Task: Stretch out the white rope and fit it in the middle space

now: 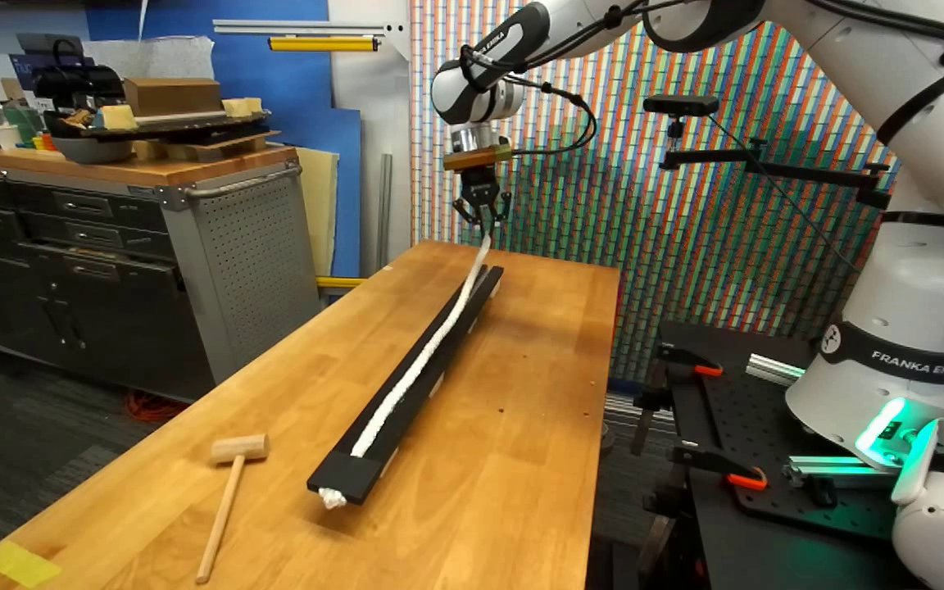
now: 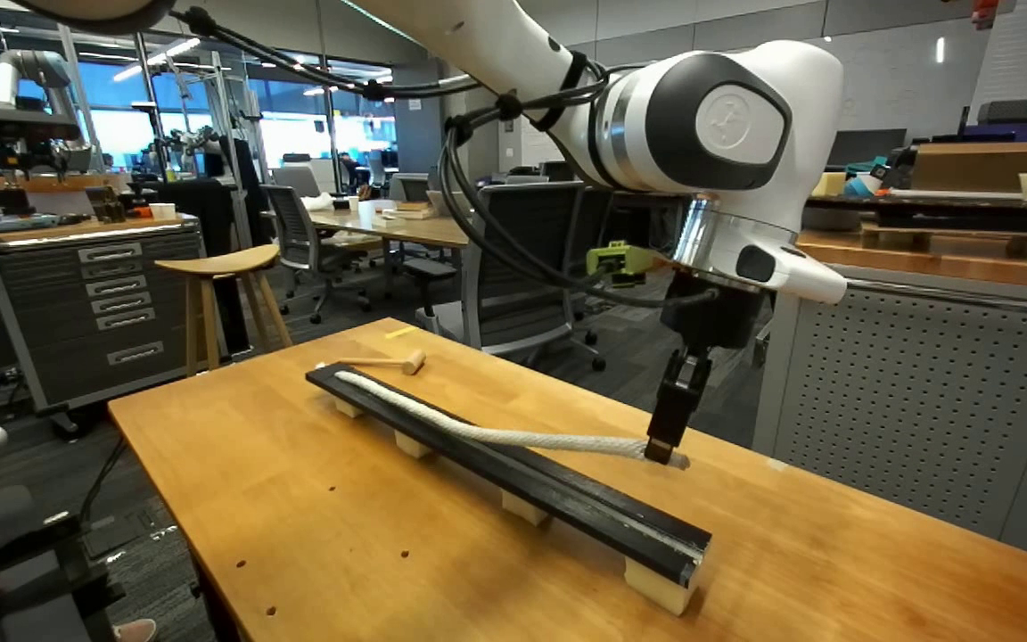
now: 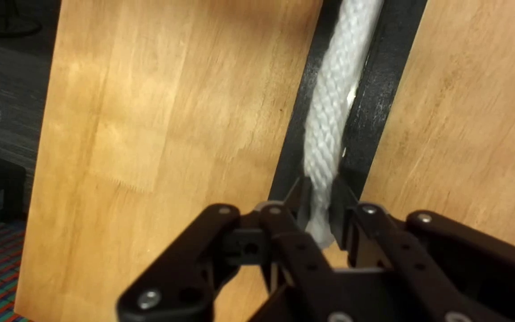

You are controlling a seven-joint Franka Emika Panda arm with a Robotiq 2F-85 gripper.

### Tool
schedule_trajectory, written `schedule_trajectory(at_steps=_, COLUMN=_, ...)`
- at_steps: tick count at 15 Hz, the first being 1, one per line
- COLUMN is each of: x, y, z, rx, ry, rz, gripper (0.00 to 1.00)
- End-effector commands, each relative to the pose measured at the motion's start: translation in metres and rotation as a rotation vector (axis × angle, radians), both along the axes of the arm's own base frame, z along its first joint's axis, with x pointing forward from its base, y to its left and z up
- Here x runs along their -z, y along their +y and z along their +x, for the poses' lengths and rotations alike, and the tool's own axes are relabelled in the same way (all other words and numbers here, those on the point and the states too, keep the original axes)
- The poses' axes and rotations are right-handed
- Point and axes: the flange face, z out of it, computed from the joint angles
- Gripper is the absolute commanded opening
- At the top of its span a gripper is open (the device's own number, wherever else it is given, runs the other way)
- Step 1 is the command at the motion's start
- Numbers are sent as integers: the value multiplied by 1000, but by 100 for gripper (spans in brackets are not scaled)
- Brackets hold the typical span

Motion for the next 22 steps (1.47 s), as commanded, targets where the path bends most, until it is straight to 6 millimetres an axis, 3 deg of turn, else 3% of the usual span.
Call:
schedule_trajectory(at_steps=1, x=13, y=1, z=7, rx=46, ry=4, rz=22, gripper=4)
schedule_trajectory(at_steps=8, x=45, y=-6, z=0, rx=108, ry=47, rz=27, gripper=4)
schedule_trajectory(at_steps=16, x=61, y=-26, z=-4, rx=214, ry=61, rz=30, gripper=4)
schedule_trajectory(at_steps=22, x=68, y=-23, z=7, rx=238, ry=60, rz=28, gripper=4)
